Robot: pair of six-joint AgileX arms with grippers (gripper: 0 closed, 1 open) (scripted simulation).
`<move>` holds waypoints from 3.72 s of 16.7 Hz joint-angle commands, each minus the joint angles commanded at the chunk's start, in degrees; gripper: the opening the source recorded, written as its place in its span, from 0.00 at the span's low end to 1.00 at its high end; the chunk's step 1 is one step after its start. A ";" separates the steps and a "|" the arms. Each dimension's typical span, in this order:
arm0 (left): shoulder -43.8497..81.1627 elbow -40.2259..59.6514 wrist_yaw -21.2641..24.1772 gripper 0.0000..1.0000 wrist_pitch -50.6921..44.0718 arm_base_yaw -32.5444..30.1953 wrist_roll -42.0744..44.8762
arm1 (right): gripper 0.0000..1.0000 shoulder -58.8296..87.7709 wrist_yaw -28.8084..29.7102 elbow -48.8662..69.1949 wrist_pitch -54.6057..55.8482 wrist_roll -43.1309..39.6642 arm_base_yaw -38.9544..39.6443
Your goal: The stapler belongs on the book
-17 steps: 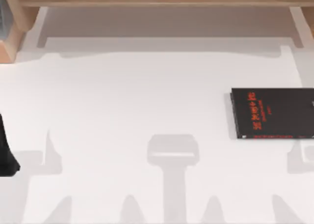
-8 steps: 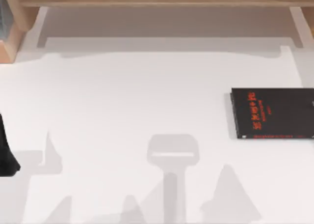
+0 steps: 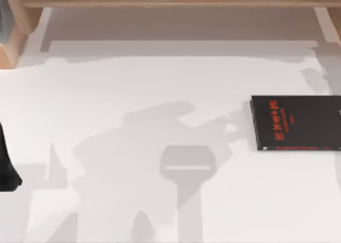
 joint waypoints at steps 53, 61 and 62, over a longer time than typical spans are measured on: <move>0.00 0.00 0.00 1.00 0.00 0.00 0.00 | 1.00 59.61 2.95 48.34 -20.91 -10.09 -13.58; 0.00 0.00 0.00 1.00 0.00 0.00 0.00 | 0.47 59.61 2.95 48.34 -20.91 -10.09 -13.58; 0.00 0.00 0.00 1.00 0.00 0.00 0.00 | 0.40 59.61 2.95 48.34 -20.91 -10.09 -13.58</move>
